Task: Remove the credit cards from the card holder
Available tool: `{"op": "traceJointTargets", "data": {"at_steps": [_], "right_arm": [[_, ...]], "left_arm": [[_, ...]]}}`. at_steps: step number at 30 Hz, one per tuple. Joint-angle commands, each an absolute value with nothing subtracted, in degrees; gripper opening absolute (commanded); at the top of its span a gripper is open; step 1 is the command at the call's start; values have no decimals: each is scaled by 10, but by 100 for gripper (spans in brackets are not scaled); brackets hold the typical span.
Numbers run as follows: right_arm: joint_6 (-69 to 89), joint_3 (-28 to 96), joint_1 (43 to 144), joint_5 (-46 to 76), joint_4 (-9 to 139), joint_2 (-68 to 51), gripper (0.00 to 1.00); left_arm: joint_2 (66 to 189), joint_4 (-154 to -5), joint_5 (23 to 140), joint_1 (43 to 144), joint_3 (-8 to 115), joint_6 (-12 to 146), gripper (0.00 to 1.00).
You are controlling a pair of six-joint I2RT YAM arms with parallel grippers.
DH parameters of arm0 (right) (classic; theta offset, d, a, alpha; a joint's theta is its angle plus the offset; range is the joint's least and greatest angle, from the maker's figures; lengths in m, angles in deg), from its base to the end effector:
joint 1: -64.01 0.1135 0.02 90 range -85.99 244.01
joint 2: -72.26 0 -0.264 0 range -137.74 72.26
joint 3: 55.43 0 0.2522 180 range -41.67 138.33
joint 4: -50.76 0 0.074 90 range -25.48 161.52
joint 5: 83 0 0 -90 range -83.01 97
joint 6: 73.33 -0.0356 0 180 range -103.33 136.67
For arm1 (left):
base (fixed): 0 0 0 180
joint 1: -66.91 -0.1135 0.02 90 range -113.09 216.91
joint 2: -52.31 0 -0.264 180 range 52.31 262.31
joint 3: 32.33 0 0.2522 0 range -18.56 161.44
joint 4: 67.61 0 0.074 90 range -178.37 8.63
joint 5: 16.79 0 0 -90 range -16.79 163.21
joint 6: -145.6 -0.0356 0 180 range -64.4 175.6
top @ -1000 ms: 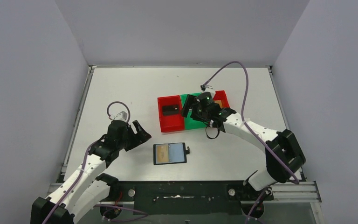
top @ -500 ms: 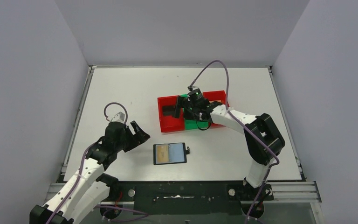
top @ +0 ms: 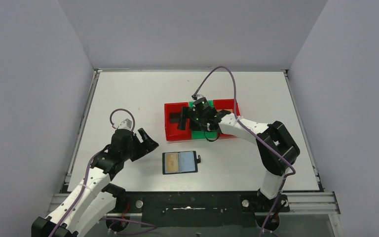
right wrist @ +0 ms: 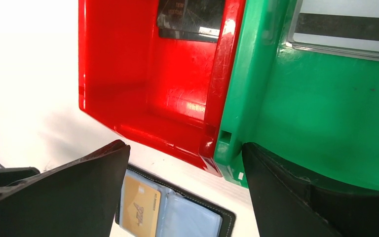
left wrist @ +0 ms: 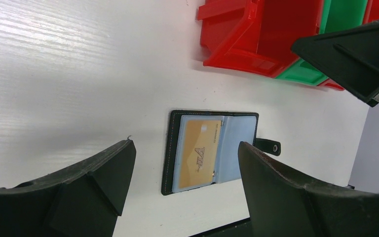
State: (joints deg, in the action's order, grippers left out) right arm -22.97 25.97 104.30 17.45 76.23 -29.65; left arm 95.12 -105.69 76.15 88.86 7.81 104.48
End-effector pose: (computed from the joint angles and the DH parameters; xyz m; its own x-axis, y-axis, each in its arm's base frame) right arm 0.2906 0.2548 0.2051 -0.8894 0.0685 -0.4519 -0.2138 0.8115 0.5438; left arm 0.1489 -0.0620 0.2096 -0.7065 -0.5264 -0.4730 -0.1869 0.7834 -0.5927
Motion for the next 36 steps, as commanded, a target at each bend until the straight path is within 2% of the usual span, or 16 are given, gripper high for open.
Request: {"op": "traceJointTargets", "data": {"at_steps": [1,6,10,16,19,25,30,36], "right_arm": [[-231,262,1063,162,751,-286,87],[-230,256,1073,135,761,-270,86],[-217,286,1091,68,807,-245,87],[-257,298,1170,-94,871,-213,87],[-309,260,1209,-114,846,-197,82],[-402,129,1243,-27,677,-162,65],[-460,52,1244,26,571,-160,62],[-496,10,1244,47,526,-169,59]], "left_arm": [[945,-1048,757,885,81,1045,76],[946,-1045,764,885,79,1046,76],[947,-1042,766,885,77,1050,76],[916,-1073,714,885,90,1069,76],[888,-1090,689,884,96,1074,76],[873,-1077,707,884,77,1079,72],[901,-1052,755,884,68,1079,69],[946,-1003,839,884,62,1060,64]]}}
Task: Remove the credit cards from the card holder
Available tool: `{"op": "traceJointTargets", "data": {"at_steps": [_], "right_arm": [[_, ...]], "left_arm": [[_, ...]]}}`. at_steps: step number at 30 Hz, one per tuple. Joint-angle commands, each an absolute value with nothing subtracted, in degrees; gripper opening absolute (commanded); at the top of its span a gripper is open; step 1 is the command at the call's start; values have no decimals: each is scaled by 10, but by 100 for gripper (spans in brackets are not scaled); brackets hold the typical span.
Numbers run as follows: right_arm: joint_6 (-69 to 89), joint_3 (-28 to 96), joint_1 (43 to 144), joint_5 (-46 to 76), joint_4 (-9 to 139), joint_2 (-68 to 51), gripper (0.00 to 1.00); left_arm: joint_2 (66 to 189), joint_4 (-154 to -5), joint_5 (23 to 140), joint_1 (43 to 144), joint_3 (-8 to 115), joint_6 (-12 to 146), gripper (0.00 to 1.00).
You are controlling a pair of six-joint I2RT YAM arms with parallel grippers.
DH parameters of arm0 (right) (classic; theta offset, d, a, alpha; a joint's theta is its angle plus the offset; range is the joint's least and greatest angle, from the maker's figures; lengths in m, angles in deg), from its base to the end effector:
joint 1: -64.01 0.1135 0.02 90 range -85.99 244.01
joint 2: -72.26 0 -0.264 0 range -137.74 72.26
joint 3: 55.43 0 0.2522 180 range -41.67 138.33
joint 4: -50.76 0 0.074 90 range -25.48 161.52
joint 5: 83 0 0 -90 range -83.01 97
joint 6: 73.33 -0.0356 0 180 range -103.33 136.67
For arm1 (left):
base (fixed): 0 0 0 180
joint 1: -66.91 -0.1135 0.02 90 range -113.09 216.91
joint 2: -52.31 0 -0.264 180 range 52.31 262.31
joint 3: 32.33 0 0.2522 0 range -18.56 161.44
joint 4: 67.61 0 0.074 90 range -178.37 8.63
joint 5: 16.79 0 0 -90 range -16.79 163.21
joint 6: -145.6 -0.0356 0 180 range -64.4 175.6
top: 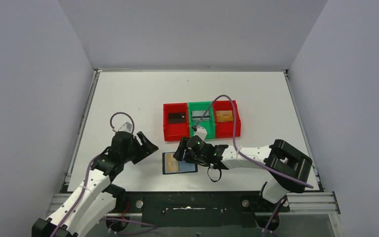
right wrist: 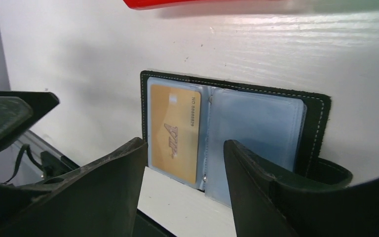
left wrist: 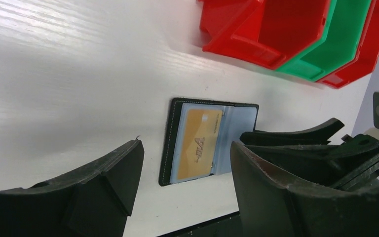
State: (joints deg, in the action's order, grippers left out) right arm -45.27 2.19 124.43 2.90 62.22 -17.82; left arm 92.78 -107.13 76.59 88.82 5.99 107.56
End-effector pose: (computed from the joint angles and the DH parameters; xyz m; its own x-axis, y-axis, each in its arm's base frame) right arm 0.1563 0.2701 0.1662 -0.9041 0.1903 -0.3826 -0.0939 0.7850 0.6123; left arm 0.1412 -0.0590 0.2026 -0.7056 -0.5636 -0.4294 -0.2311 0.7560 -0.6125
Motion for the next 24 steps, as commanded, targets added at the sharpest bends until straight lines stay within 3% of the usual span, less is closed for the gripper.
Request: {"op": "traceJointTargets", "data": {"at_steps": [1,6,24], "right_arm": [[-499,5,1245,50,519,-169,58],[-506,2,1244,65,501,-182,52],[-560,-75,1218,131,391,-232,36]], "left_arm": [[954,-992,857,885,60,1055,62],[998,-981,877,892,67,1041,51],[1098,-917,829,1016,62,1063,46]]}}
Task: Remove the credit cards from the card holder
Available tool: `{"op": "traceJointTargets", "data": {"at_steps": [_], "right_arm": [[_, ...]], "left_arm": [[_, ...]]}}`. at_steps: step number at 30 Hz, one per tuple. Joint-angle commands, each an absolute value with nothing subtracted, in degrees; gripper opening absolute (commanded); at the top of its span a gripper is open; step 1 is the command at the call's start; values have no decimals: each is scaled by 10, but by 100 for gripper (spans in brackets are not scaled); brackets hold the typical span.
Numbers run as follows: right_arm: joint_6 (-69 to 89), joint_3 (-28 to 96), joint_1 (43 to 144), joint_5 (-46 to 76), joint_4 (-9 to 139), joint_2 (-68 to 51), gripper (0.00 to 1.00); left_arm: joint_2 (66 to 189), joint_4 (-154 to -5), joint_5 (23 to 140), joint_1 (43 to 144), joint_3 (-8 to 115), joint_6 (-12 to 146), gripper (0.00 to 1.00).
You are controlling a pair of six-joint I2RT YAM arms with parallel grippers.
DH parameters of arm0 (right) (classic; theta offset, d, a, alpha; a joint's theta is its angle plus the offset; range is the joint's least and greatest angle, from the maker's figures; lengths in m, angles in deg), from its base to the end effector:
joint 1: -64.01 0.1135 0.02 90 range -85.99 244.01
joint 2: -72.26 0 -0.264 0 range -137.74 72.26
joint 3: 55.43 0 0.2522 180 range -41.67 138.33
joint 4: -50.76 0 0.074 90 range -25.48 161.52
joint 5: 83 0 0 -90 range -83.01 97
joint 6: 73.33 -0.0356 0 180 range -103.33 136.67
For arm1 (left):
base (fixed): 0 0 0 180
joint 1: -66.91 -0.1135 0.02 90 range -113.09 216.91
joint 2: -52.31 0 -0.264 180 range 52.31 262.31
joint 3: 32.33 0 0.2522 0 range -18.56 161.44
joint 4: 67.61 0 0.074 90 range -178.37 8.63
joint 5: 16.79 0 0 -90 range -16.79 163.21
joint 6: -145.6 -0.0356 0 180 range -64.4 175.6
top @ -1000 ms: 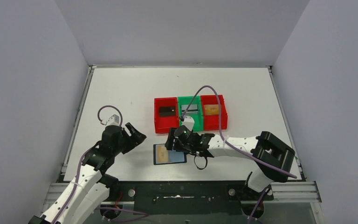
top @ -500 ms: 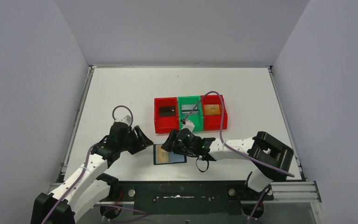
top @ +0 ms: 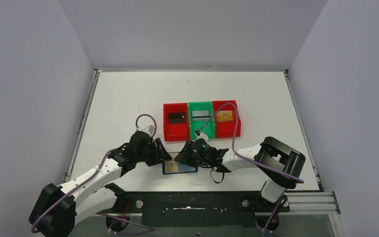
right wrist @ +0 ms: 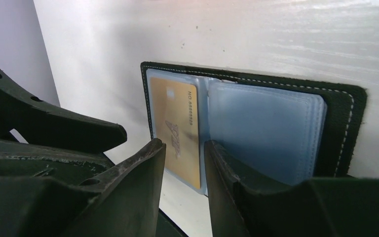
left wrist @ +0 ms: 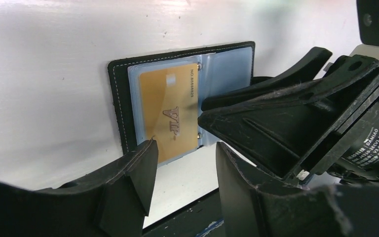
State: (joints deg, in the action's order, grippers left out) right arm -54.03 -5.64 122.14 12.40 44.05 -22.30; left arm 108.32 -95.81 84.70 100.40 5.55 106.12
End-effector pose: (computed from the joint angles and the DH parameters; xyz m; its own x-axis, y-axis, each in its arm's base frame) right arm 0.1588 0.2618 0.1316 -0.9425 0.2637 -0.2055 0.0148 0.6471 0.7623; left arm 0.1523 -0.1093 0.1752 -0.8894 -0.3185 -0.3278 -0.0489 0.7794 -0.6246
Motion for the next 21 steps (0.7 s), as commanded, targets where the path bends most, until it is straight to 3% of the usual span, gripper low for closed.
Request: {"op": "traceJointTargets", "data": {"at_steps": [1,12,17,21], "right_arm": [[-563,-79,1218,131,389,-232,35],[-547,-72,1221,108,408,-211,29],[-510,-35,1233,65,484,-171,31],[-504,-35,1235,76,465,-171,33]], "left_arm": [[1101,-917,827,1018,61,1062,44],[1141,-880,833,1030,36,1063,35],[1144,-876,828,1031,21,1071,32],[1138,-873,824,1032,12,1076,30]]}}
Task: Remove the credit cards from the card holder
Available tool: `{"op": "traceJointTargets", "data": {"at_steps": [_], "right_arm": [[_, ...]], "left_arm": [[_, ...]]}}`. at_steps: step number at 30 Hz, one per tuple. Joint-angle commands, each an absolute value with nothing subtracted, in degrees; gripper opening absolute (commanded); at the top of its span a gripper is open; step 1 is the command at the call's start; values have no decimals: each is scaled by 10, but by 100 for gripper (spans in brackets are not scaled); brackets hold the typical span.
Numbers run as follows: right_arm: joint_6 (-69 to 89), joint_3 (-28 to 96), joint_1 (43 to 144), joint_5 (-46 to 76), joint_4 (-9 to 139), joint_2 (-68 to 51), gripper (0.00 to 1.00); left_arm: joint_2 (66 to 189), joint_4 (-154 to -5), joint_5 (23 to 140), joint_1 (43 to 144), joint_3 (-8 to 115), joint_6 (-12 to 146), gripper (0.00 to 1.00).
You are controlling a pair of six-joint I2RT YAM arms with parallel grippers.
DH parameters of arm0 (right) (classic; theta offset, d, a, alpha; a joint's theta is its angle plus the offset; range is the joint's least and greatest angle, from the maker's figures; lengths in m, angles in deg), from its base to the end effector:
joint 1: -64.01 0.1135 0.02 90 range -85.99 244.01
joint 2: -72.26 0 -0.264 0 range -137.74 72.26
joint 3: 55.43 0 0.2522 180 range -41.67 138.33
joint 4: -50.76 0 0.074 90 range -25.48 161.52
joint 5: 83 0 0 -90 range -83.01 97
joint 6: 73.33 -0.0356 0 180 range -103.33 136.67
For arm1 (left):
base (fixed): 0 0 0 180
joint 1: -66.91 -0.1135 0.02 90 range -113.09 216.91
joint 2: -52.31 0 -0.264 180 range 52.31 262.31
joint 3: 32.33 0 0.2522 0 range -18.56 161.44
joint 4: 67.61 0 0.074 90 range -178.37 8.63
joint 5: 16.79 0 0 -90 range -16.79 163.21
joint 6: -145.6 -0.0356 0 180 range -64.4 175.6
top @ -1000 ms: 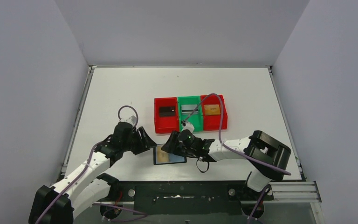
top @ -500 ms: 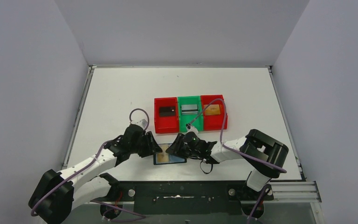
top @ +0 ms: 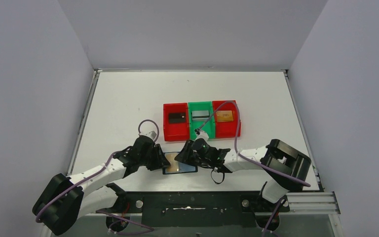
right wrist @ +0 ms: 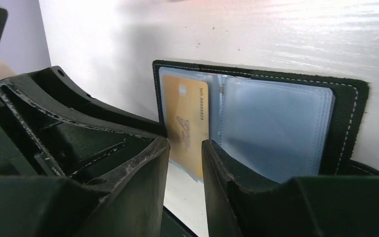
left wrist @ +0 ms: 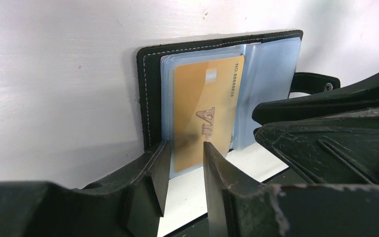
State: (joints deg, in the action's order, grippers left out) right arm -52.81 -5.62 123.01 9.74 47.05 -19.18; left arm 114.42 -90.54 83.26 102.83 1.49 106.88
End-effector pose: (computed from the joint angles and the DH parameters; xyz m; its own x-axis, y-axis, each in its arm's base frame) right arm 0.1539 0.2594 0.1425 -0.9310 0.2669 -0.2490 -0.0105 0.6624 0.7491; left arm 0.1477 -0.1147 0.1423 -0.9146 -0.2861 -0.2856 -0.0759 0.8155 -0.5738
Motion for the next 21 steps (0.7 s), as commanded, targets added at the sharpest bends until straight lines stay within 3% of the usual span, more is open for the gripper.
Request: {"op": "traceJointTargets", "data": {"at_steps": [1,12,21], "right_arm": [[-504,-34,1235,84,458,-177,33],[-531,-36,1230,88,470,-225,32],[-543,-74,1219,128,371,-229,24]], "left_arm": [[1137,-873,823,1032,11,1076,29],[1143,-879,820,1032,15,1072,27],[1141,-883,820,1032,16,1072,26]]}}
